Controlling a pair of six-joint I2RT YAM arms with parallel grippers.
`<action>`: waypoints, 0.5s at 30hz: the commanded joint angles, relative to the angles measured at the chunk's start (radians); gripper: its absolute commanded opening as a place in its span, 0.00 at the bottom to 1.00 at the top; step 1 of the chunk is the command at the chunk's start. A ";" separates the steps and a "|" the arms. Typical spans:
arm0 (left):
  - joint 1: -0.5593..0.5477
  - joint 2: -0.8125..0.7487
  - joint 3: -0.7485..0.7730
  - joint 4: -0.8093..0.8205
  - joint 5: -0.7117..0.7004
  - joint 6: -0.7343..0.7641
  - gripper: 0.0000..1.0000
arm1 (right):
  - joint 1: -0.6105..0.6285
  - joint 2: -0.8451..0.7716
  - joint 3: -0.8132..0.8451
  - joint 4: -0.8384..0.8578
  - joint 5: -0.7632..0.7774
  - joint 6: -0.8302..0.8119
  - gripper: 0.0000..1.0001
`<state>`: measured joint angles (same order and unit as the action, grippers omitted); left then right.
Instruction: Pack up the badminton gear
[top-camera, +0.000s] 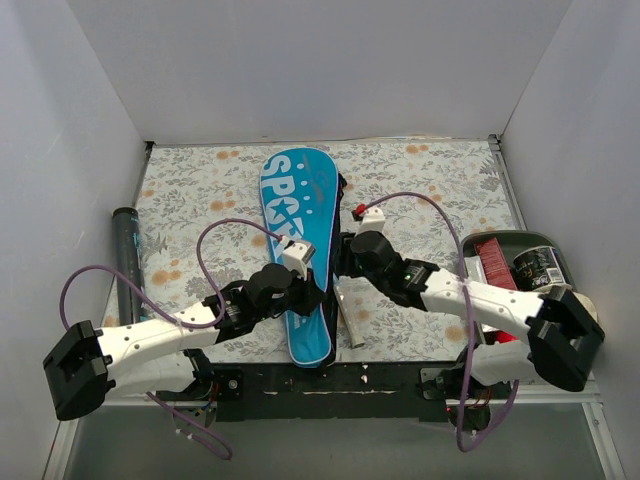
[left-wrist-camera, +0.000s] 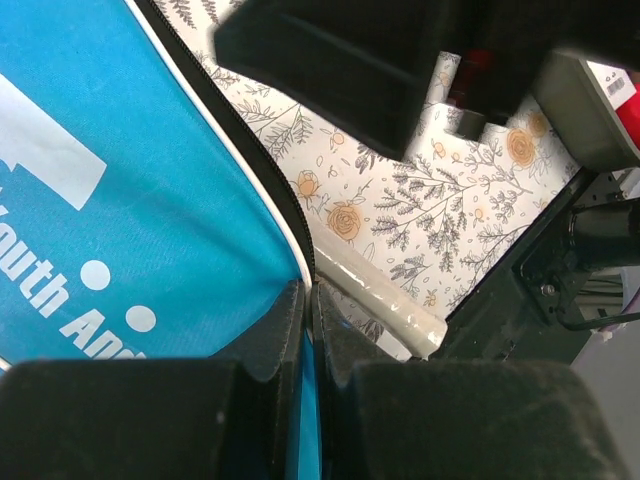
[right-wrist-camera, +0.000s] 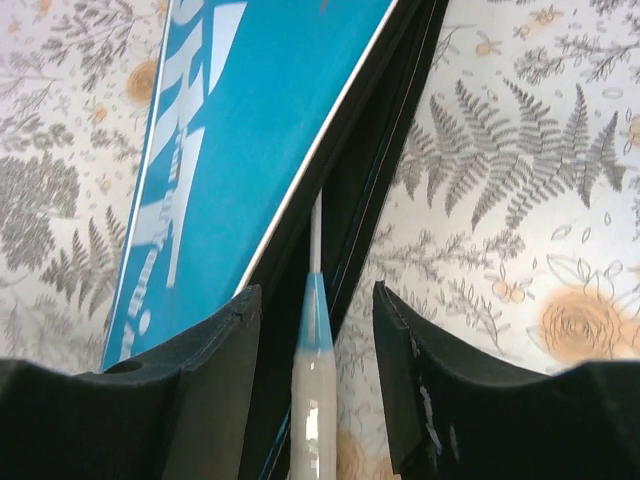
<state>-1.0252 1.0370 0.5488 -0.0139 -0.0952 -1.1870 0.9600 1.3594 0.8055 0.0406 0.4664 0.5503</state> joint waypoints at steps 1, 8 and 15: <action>-0.007 -0.003 0.003 0.071 0.002 0.001 0.00 | 0.054 -0.143 -0.077 -0.155 -0.063 0.046 0.56; -0.007 0.001 0.014 0.063 -0.029 0.012 0.00 | 0.204 -0.247 -0.146 -0.321 -0.061 0.155 0.56; -0.007 -0.003 0.008 0.065 -0.032 0.003 0.00 | 0.299 -0.253 -0.224 -0.321 -0.061 0.279 0.56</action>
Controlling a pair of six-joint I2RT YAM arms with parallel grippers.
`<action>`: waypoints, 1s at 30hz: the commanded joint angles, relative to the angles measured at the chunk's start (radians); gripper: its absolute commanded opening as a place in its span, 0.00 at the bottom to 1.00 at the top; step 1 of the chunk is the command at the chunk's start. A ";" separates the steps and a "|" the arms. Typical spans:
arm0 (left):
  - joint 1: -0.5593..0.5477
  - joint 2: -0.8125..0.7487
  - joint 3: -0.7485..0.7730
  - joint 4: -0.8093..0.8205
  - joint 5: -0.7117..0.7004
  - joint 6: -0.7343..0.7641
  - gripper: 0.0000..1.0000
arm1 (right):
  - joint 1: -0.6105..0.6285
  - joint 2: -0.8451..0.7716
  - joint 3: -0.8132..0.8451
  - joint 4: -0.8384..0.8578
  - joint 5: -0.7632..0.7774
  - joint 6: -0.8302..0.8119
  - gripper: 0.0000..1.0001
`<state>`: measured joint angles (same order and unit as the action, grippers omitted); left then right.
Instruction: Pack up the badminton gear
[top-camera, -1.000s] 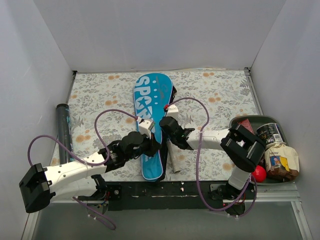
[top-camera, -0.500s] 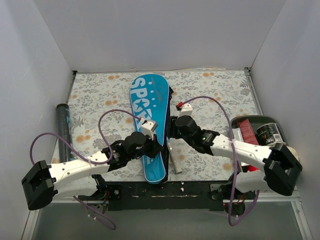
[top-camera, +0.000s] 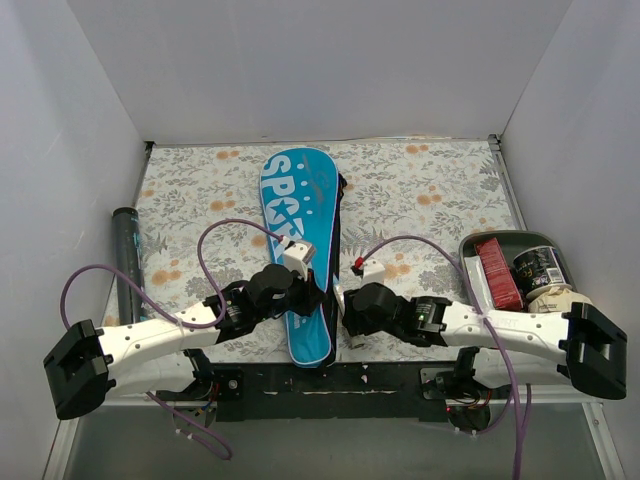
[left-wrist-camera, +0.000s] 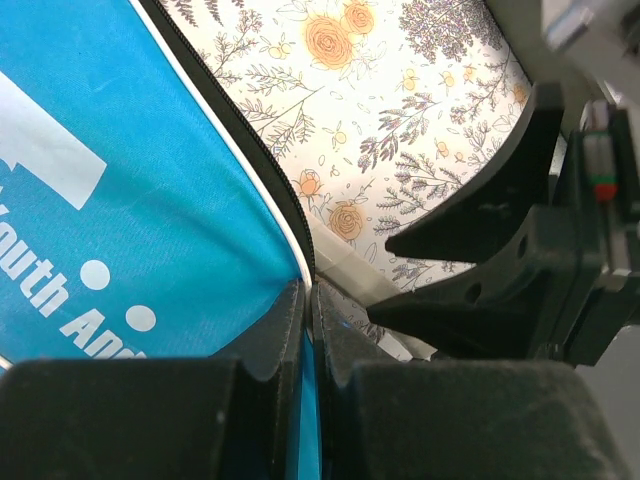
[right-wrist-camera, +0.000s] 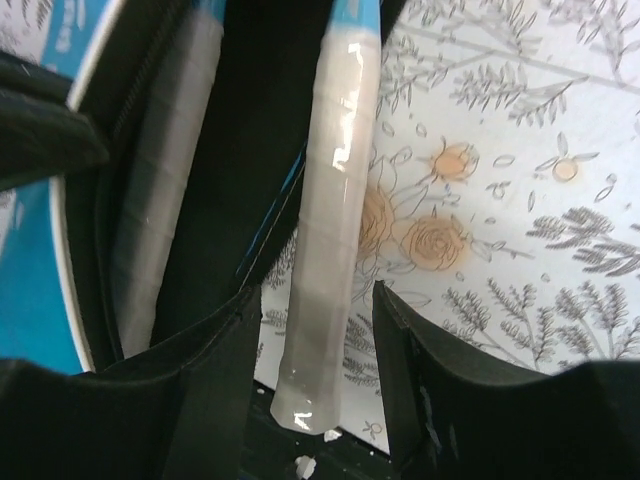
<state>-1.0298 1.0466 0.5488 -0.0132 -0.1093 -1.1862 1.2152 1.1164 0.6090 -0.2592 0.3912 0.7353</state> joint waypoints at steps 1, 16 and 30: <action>-0.003 -0.014 0.008 0.064 -0.017 0.002 0.00 | 0.050 -0.006 -0.032 -0.023 0.023 0.102 0.56; -0.003 -0.045 -0.018 0.062 -0.001 0.002 0.00 | 0.104 0.135 0.026 0.011 0.055 0.130 0.07; -0.003 -0.010 -0.101 0.180 0.059 0.002 0.00 | 0.115 0.152 0.086 0.250 -0.093 0.027 0.02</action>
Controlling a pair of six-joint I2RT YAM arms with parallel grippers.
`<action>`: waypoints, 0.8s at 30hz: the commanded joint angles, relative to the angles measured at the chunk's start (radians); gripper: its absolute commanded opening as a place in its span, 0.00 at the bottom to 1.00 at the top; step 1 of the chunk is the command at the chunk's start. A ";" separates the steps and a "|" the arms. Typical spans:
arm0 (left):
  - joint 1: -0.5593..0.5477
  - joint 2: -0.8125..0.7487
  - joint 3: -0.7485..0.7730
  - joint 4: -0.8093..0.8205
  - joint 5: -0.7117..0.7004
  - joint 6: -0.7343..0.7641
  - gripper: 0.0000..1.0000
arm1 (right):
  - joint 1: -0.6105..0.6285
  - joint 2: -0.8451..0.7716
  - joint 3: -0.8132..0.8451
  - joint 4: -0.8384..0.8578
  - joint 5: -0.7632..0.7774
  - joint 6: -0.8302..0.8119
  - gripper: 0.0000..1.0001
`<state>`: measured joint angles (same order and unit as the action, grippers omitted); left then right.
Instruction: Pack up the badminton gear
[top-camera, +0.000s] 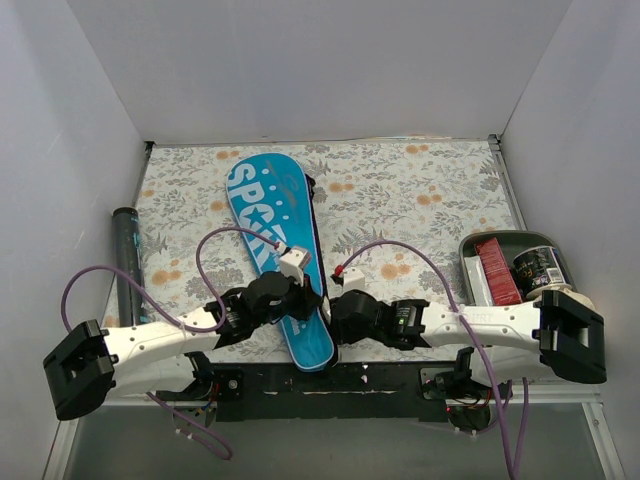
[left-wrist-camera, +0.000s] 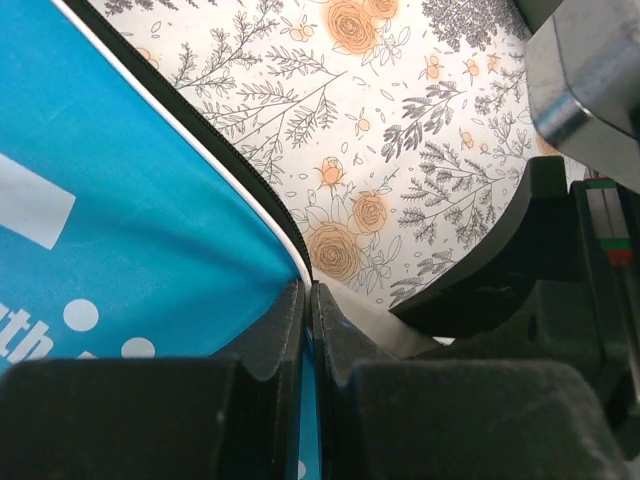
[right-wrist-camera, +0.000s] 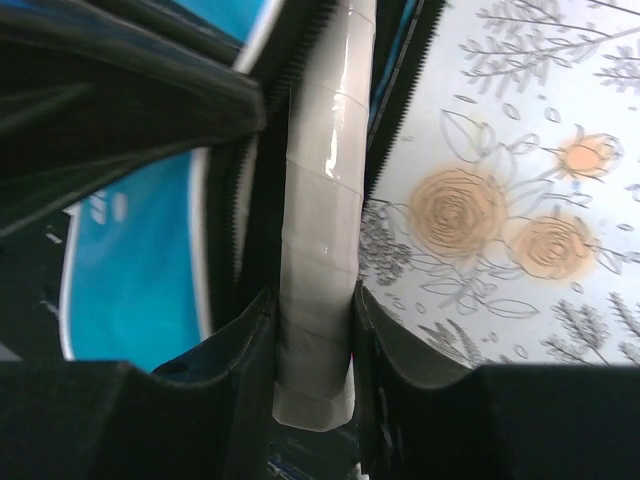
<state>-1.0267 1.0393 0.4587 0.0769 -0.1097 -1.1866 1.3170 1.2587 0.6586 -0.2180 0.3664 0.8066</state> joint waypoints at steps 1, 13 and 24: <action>-0.006 -0.001 -0.014 0.099 0.061 0.002 0.00 | 0.017 0.028 0.033 0.241 -0.081 -0.046 0.08; -0.006 0.001 -0.017 0.115 0.073 0.010 0.00 | 0.067 -0.004 0.059 0.169 -0.057 -0.075 0.61; -0.007 -0.053 -0.048 0.141 0.137 0.027 0.00 | 0.034 -0.208 -0.019 0.003 0.172 -0.014 0.63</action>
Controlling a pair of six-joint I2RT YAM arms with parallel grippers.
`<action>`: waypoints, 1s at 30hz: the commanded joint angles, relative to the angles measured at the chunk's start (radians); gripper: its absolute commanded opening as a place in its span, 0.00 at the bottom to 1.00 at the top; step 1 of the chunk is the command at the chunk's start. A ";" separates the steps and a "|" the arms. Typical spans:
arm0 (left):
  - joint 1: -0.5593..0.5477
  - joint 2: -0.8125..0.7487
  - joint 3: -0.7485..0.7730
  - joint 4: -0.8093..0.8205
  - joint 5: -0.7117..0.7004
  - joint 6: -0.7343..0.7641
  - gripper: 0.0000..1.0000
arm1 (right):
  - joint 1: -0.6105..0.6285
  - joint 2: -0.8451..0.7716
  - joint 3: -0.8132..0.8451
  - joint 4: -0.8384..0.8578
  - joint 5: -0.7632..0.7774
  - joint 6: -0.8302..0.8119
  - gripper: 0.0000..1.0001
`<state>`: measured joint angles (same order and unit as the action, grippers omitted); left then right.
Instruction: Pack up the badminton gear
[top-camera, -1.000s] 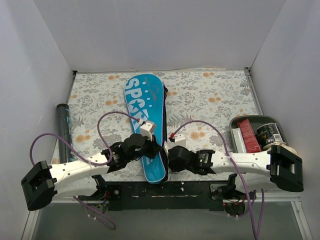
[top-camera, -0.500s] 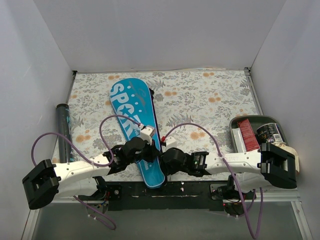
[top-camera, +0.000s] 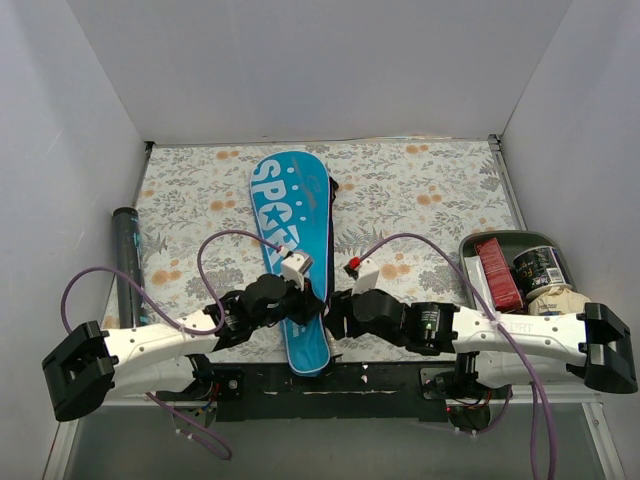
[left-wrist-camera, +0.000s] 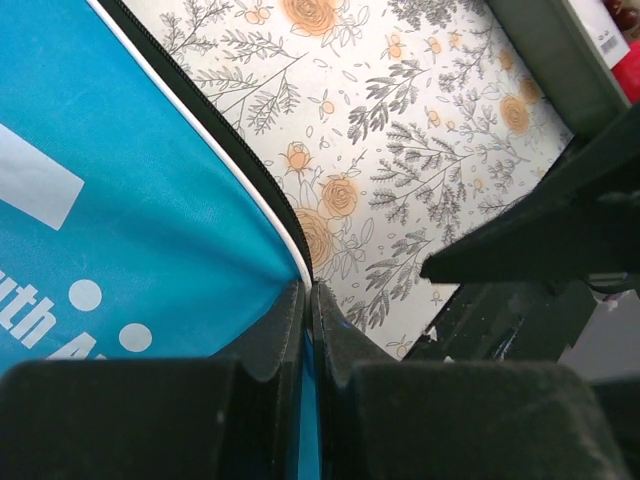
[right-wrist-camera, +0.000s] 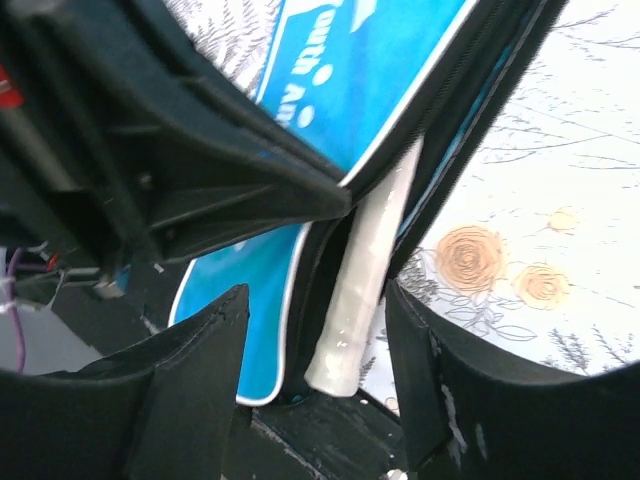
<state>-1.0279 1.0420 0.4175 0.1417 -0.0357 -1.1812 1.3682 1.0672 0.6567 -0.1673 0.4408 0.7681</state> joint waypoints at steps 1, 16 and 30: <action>-0.006 -0.063 -0.009 0.076 0.077 0.023 0.00 | -0.018 -0.016 -0.012 -0.058 0.099 0.026 0.62; -0.006 -0.116 -0.013 0.071 0.152 0.051 0.00 | -0.018 -0.029 -0.132 -0.072 -0.042 0.112 0.01; -0.008 -0.085 -0.013 0.088 0.151 0.055 0.00 | 0.011 0.131 -0.101 0.158 -0.206 0.069 0.01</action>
<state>-1.0298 0.9676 0.4011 0.1627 0.0898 -1.1416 1.3647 1.1522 0.5083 -0.1375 0.2989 0.8566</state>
